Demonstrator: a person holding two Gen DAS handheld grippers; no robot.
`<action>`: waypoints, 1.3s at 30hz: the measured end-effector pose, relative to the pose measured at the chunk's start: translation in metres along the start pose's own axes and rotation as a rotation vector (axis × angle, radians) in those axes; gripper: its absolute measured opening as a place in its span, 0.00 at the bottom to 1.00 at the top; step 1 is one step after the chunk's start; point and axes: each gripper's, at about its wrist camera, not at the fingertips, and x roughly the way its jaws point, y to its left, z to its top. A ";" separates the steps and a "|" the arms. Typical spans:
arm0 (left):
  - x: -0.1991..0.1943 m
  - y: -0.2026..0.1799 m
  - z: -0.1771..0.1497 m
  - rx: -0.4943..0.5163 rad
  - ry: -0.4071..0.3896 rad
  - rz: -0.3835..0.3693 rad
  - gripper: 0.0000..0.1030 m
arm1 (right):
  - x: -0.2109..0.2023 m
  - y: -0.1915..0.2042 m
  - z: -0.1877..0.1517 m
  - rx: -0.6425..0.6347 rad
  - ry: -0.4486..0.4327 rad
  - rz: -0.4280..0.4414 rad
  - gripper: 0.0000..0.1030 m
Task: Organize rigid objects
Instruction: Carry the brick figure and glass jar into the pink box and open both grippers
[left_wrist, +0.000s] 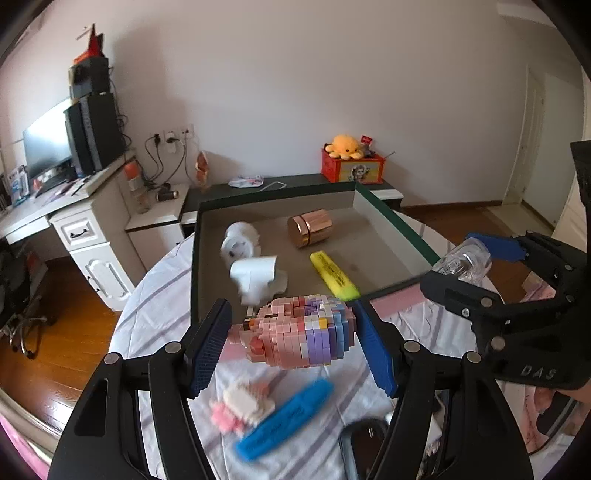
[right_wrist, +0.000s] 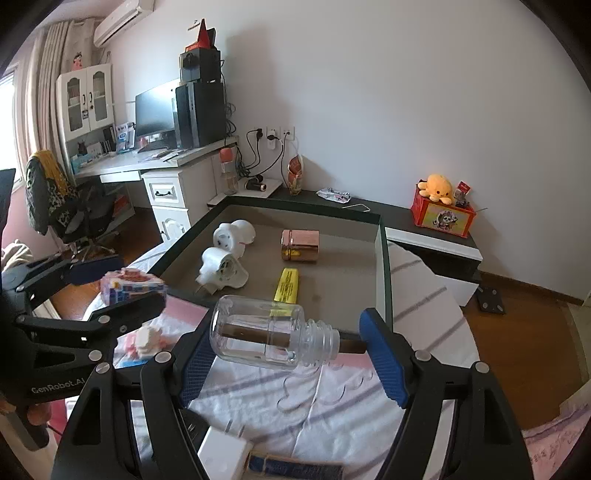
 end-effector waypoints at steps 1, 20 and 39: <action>0.005 0.000 0.006 0.012 0.000 0.005 0.67 | 0.005 -0.001 0.004 -0.008 0.003 -0.001 0.74; 0.150 0.002 0.068 0.113 0.219 0.007 0.67 | 0.122 -0.052 0.045 -0.059 0.202 -0.048 0.74; 0.180 0.001 0.068 0.147 0.288 0.091 0.68 | 0.158 -0.053 0.044 -0.117 0.286 -0.074 0.75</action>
